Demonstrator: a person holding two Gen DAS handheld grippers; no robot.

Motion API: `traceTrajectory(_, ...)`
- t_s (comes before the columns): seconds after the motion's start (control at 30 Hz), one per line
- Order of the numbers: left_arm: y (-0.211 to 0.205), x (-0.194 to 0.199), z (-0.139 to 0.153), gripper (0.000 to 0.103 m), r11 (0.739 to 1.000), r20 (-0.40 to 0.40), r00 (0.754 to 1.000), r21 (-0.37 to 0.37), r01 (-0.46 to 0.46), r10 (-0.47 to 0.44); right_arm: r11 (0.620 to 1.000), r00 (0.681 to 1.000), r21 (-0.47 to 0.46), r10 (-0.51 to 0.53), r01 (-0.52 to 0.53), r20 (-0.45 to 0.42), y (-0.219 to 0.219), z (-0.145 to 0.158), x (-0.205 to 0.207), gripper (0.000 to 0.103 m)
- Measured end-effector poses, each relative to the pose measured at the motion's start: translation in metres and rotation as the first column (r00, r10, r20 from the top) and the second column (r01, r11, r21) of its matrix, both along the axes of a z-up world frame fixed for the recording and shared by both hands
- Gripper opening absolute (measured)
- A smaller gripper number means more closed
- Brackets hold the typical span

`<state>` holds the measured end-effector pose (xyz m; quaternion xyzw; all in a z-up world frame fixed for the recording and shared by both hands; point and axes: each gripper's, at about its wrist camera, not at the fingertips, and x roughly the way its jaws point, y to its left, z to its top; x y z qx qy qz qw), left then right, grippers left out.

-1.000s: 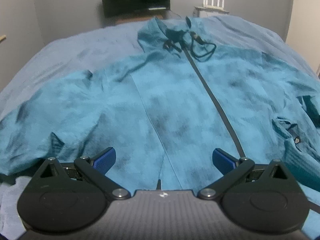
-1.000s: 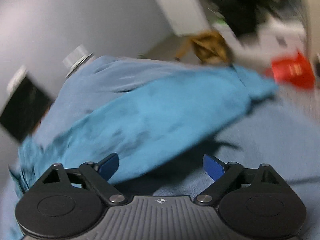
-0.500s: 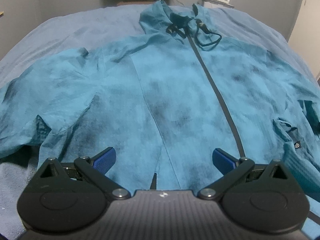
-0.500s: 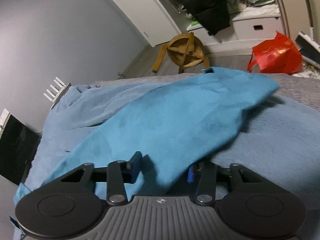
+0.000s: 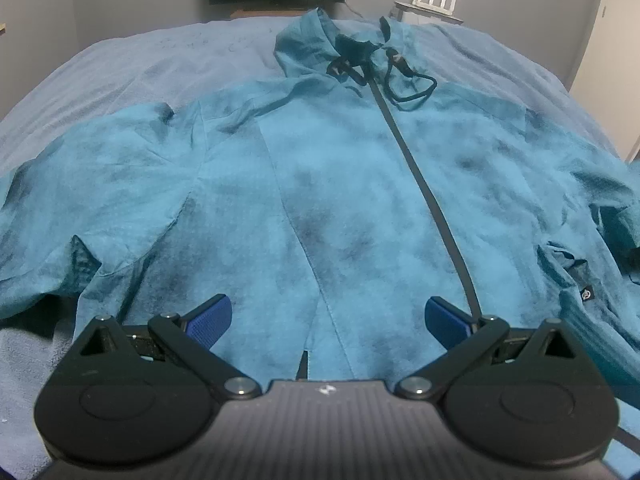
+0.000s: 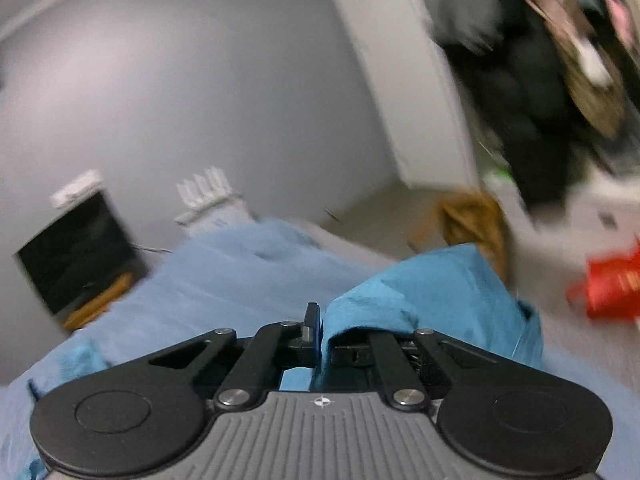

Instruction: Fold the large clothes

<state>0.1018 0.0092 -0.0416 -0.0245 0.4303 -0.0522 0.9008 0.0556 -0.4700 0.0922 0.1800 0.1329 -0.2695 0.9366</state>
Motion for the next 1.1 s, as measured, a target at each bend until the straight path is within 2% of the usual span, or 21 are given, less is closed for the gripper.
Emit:
traceTrajectory(0.1, 0.001, 0.0, 0.0, 0.103, 1.0, 0.003, 1.0, -0.004, 0.001, -0.001, 0.984, 0.992, -0.135, 0.123, -0.118, 0.029, 0.051, 0.034, 0.024, 0.005)
traceTrajectory(0.2, 0.005, -0.001, 0.001, 0.103, 1.0, 0.019, 1.0, -0.021, -0.015, 0.015, 0.937, 0.963, -0.243, 0.267, -0.252, 0.03, 0.113, 0.056, 0.046, 0.005)
traceTrajectory(0.3, 0.013, 0.0, 0.004, 0.103, 0.998, 0.032, 0.998, -0.055, -0.043, 0.044, 0.867, 0.917, -0.329, 0.399, -0.375, 0.008, 0.176, 0.067, 0.062, 0.005)
traceTrajectory(0.4, 0.023, 0.002, 0.007, 0.103, 0.994, 0.042, 0.996, -0.082, -0.076, 0.079, 0.79, 0.854, -0.359, 0.519, -0.498, -0.043, 0.234, 0.062, 0.074, 0.005)
traceTrajectory(0.5, 0.031, 0.004, 0.011, 0.103, 0.99, 0.052, 0.993, -0.096, -0.099, 0.104, 0.731, 0.796, -0.339, 0.597, -0.592, -0.101, 0.283, 0.043, 0.081, 0.005)
traceTrajectory(0.67, 0.038, 0.004, 0.016, 0.103, 0.99, 0.079, 0.99, -0.085, -0.111, 0.117, 0.681, 0.719, -0.23, 0.655, -0.695, -0.234, 0.342, -0.023, 0.094, 0.005)
traceTrajectory(0.8, 0.042, 0.004, 0.019, 0.103, 0.99, 0.088, 0.989, -0.084, -0.112, 0.119, 0.668, 0.669, -0.141, 0.661, -0.731, -0.34, 0.378, -0.084, 0.089, 0.005)
traceTrajectory(0.93, 0.046, 0.005, 0.018, 0.103, 0.988, 0.082, 0.988, -0.103, -0.119, 0.128, 0.667, 0.624, -0.03, 0.679, -0.745, -0.386, 0.378, -0.121, 0.08, 0.008)
traceTrajectory(0.97, 0.048, 0.005, 0.018, 0.103, 0.987, 0.077, 0.989, -0.11, -0.121, 0.13, 0.666, 0.615, -0.007, 0.684, -0.746, -0.394, 0.38, -0.128, 0.078, 0.014)
traceTrajectory(1.0, 0.049, 0.006, 0.017, 0.103, 0.986, 0.073, 0.989, -0.115, -0.123, 0.132, 0.666, 0.609, 0.015, 0.691, -0.746, -0.39, 0.379, -0.133, 0.084, 0.031)
traceTrajectory(1.03, 0.05, 0.007, 0.017, 0.103, 0.985, 0.069, 0.989, -0.119, -0.124, 0.133, 0.669, 0.61, 0.033, 0.695, -0.742, -0.381, 0.38, -0.138, 0.102, 0.043)
traceTrajectory(1.07, 0.05, 0.007, 0.016, 0.103, 0.985, 0.064, 0.989, -0.121, -0.126, 0.134, 0.685, 0.628, 0.047, 0.691, -0.727, -0.358, 0.375, -0.136, 0.097, 0.066)
traceTrajectory(1.1, 0.051, 0.007, 0.016, 0.103, 0.984, 0.06, 0.989, -0.124, -0.128, 0.136, 0.704, 0.652, 0.057, 0.681, -0.707, -0.334, 0.372, -0.135, 0.103, 0.082)
